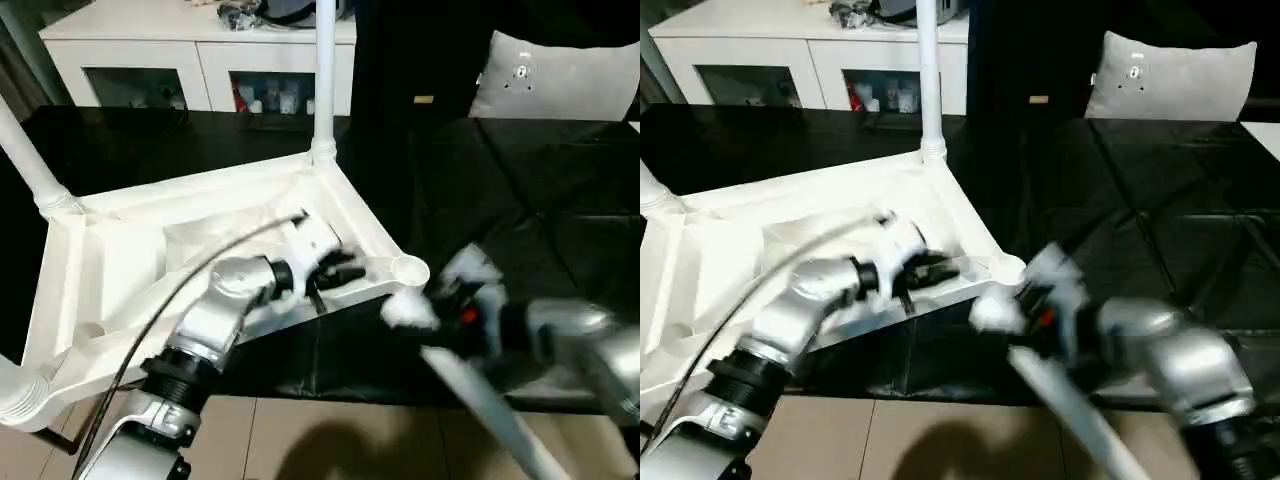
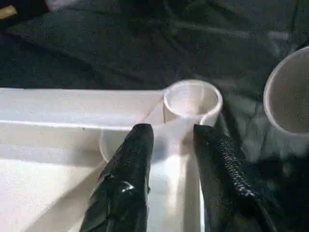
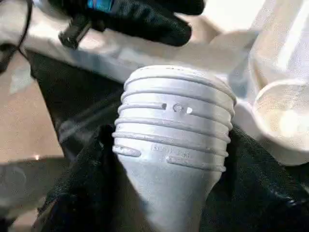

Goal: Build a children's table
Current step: Insert table leg to table base

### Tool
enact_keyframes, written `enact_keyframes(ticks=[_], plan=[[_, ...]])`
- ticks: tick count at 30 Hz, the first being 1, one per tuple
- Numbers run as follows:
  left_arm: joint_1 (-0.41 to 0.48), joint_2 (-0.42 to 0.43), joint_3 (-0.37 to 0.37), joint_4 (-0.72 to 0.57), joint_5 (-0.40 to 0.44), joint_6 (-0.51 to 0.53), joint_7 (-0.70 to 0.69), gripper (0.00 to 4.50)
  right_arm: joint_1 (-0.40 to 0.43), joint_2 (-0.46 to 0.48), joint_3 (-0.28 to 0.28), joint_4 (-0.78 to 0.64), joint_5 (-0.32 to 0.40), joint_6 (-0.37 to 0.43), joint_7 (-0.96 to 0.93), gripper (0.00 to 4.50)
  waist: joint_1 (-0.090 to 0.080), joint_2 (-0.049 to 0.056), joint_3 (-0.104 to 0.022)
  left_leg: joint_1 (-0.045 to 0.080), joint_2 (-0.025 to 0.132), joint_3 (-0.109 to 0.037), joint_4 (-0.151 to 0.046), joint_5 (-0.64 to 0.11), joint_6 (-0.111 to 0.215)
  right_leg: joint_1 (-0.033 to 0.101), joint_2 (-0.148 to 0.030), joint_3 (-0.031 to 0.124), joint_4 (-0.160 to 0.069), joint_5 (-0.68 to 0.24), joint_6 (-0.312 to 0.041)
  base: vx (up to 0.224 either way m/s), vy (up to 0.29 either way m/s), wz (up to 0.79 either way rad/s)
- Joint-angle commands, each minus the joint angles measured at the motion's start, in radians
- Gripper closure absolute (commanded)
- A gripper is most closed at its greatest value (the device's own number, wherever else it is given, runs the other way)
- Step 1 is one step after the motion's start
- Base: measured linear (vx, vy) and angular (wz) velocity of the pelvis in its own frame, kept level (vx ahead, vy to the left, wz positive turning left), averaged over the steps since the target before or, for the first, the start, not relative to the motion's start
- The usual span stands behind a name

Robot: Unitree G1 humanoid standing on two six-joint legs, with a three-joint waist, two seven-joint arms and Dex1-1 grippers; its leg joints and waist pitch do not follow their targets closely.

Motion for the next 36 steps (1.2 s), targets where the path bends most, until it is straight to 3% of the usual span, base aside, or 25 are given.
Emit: enact_keyframes(ticks=[1, 3, 4, 6, 8, 12, 13, 20, 22, 23, 26, 31, 34, 36], plan=[[-0.018, -0.003, 0.031, -0.024, -0.029, 0.023, 0.012, 2.57, -0.016, 0.015, -0.038, -0.019, 0.035, 0.002, -0.008, 1.75, 0.007, -0.017, -0.066, -0.022, 0.022, -0.006, -0.060, -0.030, 0.083, 0.077, -0.055, 0.062, -0.069, -0.285, -0.056, 0.000, 0.000, 0.00], [-0.019, -0.012, 0.050, -0.034, -0.051, 0.041, 0.018, 2.45, -0.022, 0.033, -0.061, -0.017, 0.056, 0.011, -0.021, 1.75, 0.007, -0.015, -0.067, -0.021, 0.025, -0.006, -0.060, -0.021, 0.085, 0.075, -0.054, 0.063, -0.068, -0.274, -0.058, 0.000, 0.000, 0.00], [-0.018, -0.029, 0.078, -0.049, -0.093, 0.074, 0.024, 2.35, -0.040, 0.083, -0.123, -0.008, 0.121, 0.025, -0.050, 1.75, 0.007, -0.015, -0.067, -0.020, 0.026, -0.007, -0.060, -0.014, 0.085, 0.075, -0.054, 0.064, -0.066, -0.264, -0.064, 0.000, 0.000, 0.00], [-0.017, -0.040, 0.096, -0.062, -0.123, 0.103, 0.026, 2.30, -0.060, 0.128, -0.180, 0.003, 0.181, 0.045, -0.077, 1.75, 0.006, -0.016, -0.069, -0.019, 0.027, -0.007, -0.060, -0.006, 0.087, 0.074, -0.056, 0.064, -0.063, -0.247, -0.084, 0.000, 0.000, 0.00], [-0.015, -0.042, 0.098, -0.065, -0.129, 0.110, 0.025, 2.27, -0.064, 0.138, -0.194, 0.005, 0.194, 0.049, -0.085, 1.75, 0.007, -0.014, -0.069, -0.019, 0.028, -0.007, -0.060, 0.002, 0.089, 0.074, -0.056, 0.065, -0.060, -0.238, -0.091, 0.000, 0.000, 0.00], [-0.011, -0.051, 0.110, -0.078, -0.159, 0.147, 0.025, 2.27, -0.093, 0.187, -0.271, 0.027, 0.262, 0.077, -0.121, 1.75, 0.009, -0.012, -0.069, -0.018, 0.026, -0.005, -0.060, 0.010, 0.088, 0.074, -0.056, 0.066, -0.061, -0.245, -0.083, 0.000, 0.000, 0.00], [-0.013, -0.056, 0.120, -0.083, -0.173, 0.167, 0.031, 2.27, -0.109, 0.204, -0.313, 0.046, 0.293, 0.091, -0.146, 1.75, 0.009, -0.012, -0.069, -0.018, 0.025, -0.005, -0.059, 0.011, 0.084, 0.074, -0.055, 0.065, -0.063, -0.250, -0.078, 0.000, 0.000, 0.00], [-0.019, -0.067, 0.150, -0.098, -0.215, 0.209, 0.043, 2.27, -0.134, 0.228, -0.378, 0.071, 0.349, 0.121, -0.197, 1.76, 0.015, -0.011, -0.069, -0.019, 0.023, -0.004, -0.060, 0.016, 0.072, 0.076, -0.055, 0.065, -0.063, -0.246, -0.071, 0.000, 0.000, 0.00], [-0.033, -0.079, 0.183, -0.108, -0.268, 0.250, 0.051, 2.27, -0.186, 0.256, -0.476, 0.124, 0.427, 0.139, -0.265, 1.76, 0.013, -0.011, -0.070, -0.017, 0.023, -0.004, -0.061, 0.011, 0.069, 0.074, -0.055, 0.064, -0.065, -0.259, -0.071, 0.000, 0.000, 0.00], [-0.034, -0.081, 0.187, -0.110, -0.275, 0.256, 0.050, 2.09, -0.191, 0.258, -0.485, 0.129, 0.432, 0.140, -0.272, 1.76, 0.014, -0.010, -0.070, -0.017, 0.022, -0.003, -0.060, 0.007, 0.067, 0.074, -0.056, 0.064, -0.066, -0.266, -0.073, 0.000, 0.000, 0.00], [-0.043, -0.095, 0.218, -0.132, -0.329, 0.284, 0.047, 1.85, -0.220, 0.273, -0.511, 0.151, 0.398, 0.052, -0.307, 1.76, 0.017, -0.011, -0.069, -0.017, 0.022, -0.002, -0.060, 0.014, 0.059, 0.073, -0.055, 0.063, -0.066, -0.266, -0.065, 0.000, 0.000, 0.00], [-0.052, -0.126, 0.248, -0.191, -0.415, 0.344, 0.043, 1.44, -0.259, 0.294, -0.533, 0.159, 0.368, -0.072, -0.333, 1.76, 0.018, -0.011, -0.070, -0.018, 0.023, -0.002, -0.060, 0.028, 0.065, 0.072, -0.054, 0.064, -0.061, -0.237, -0.081, 0.000, 0.000, 0.00], [-0.052, -0.140, 0.235, -0.220, -0.441, 0.378, 0.039, 1.12, -0.273, 0.303, -0.520, 0.152, 0.346, -0.100, -0.343, 1.76, 0.021, -0.014, -0.070, -0.018, 0.023, 0.000, -0.059, 0.035, 0.069, 0.074, -0.054, 0.065, -0.058, -0.237, -0.080, 0.000, 0.000, 0.00], [-0.040, -0.144, 0.187, -0.247, -0.441, 0.412, 0.020, 0.99, -0.301, 0.329, -0.517, 0.165, 0.316, -0.151, -0.384, 1.76, 0.021, -0.013, -0.070, -0.019, 0.024, -0.001, -0.060, 0.042, 0.068, 0.073, -0.055, 0.066, -0.056, -0.240, -0.080, 0.000, 0.000, 0.00]])
